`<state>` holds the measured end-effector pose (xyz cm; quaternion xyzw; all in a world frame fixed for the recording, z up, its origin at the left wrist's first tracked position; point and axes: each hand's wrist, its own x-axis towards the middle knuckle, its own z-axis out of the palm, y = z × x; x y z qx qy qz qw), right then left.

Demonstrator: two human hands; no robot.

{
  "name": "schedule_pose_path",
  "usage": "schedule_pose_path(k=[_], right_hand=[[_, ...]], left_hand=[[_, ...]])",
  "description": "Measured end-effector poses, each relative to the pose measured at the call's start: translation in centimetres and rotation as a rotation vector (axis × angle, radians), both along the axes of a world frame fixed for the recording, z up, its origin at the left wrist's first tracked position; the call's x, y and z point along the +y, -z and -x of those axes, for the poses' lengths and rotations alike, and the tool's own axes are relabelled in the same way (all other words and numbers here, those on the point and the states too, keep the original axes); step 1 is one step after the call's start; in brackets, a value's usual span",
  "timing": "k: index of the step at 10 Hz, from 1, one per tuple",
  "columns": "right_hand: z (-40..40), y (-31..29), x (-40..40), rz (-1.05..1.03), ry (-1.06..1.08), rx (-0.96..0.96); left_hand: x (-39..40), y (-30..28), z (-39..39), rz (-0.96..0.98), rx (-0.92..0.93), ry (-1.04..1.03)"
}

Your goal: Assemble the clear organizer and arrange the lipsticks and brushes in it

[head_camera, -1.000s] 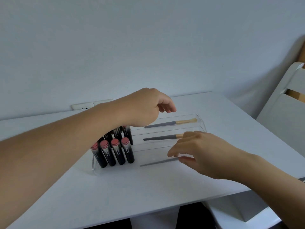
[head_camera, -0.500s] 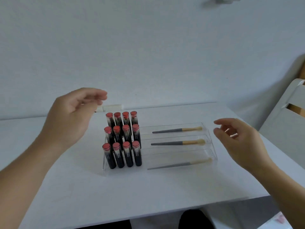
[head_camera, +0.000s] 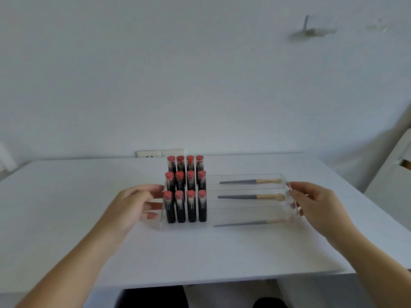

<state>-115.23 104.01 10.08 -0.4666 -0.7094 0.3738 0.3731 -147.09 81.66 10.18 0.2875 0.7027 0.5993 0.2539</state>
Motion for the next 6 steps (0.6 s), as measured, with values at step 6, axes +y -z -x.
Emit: schedule_pose_path(k=[6], right_hand=[[1.8, 0.8, 0.6, 0.043, -0.021, 0.072]], left_hand=[[-0.4, 0.6, 2.2, 0.026, 0.068, -0.047]])
